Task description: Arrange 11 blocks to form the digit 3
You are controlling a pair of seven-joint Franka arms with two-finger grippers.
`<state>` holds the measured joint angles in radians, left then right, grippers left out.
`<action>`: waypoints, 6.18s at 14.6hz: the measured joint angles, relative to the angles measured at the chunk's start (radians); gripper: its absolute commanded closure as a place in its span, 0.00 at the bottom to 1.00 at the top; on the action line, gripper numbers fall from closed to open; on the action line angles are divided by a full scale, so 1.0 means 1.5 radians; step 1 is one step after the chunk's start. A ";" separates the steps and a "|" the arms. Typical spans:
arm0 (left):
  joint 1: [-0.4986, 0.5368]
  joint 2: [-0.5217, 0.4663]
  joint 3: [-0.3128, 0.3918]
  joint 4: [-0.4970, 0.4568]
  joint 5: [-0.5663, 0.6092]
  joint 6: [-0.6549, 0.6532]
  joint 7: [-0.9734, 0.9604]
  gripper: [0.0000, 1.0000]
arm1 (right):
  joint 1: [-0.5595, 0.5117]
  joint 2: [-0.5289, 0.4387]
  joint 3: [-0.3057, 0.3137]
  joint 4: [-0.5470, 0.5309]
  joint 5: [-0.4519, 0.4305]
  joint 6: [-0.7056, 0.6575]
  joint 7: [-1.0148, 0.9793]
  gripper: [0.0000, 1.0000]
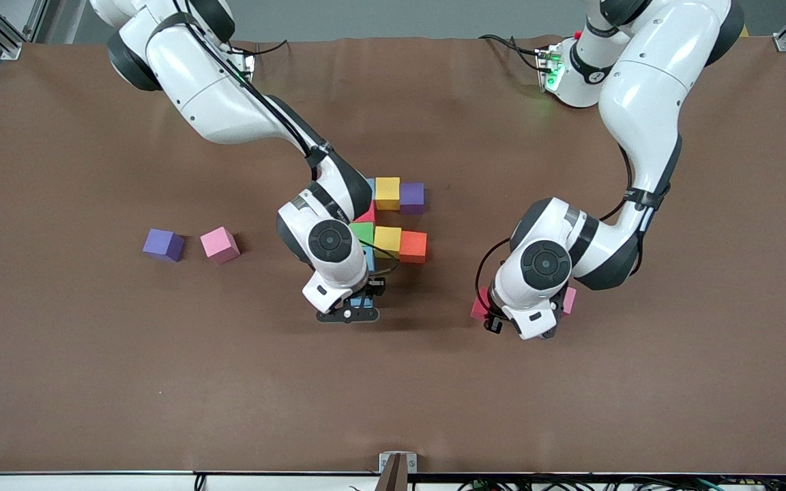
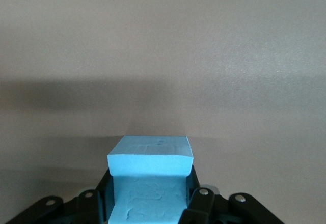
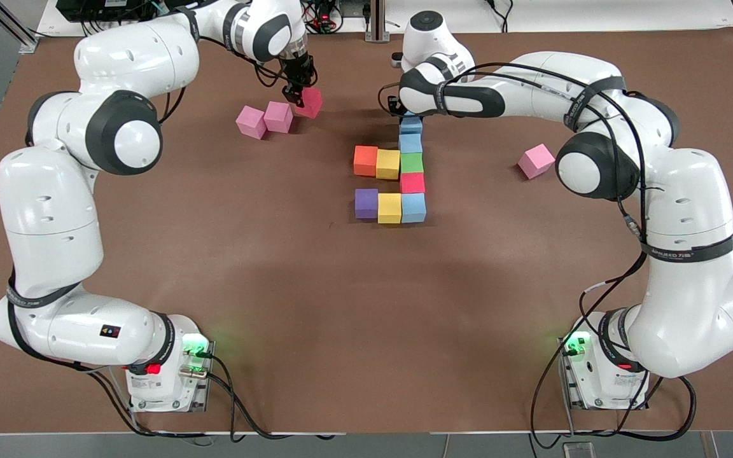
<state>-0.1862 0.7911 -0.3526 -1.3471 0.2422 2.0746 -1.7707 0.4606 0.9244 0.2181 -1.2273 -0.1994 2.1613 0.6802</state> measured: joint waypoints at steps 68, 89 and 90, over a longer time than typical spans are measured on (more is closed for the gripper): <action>0.000 0.002 0.002 -0.004 0.000 0.000 0.000 0.70 | 0.003 -0.042 -0.002 -0.084 0.000 0.059 0.041 0.98; 0.000 0.002 0.003 -0.004 0.000 0.000 0.000 0.70 | 0.003 -0.042 -0.002 -0.084 0.000 0.058 0.034 0.00; 0.000 0.002 0.003 -0.004 0.000 0.000 0.000 0.70 | 0.003 -0.042 -0.002 -0.084 0.000 0.058 0.034 0.00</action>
<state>-0.1860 0.7945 -0.3485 -1.3525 0.2422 2.0745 -1.7707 0.4650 0.8616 0.2150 -1.3539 -0.2000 2.2485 0.7316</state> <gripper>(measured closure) 0.471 0.198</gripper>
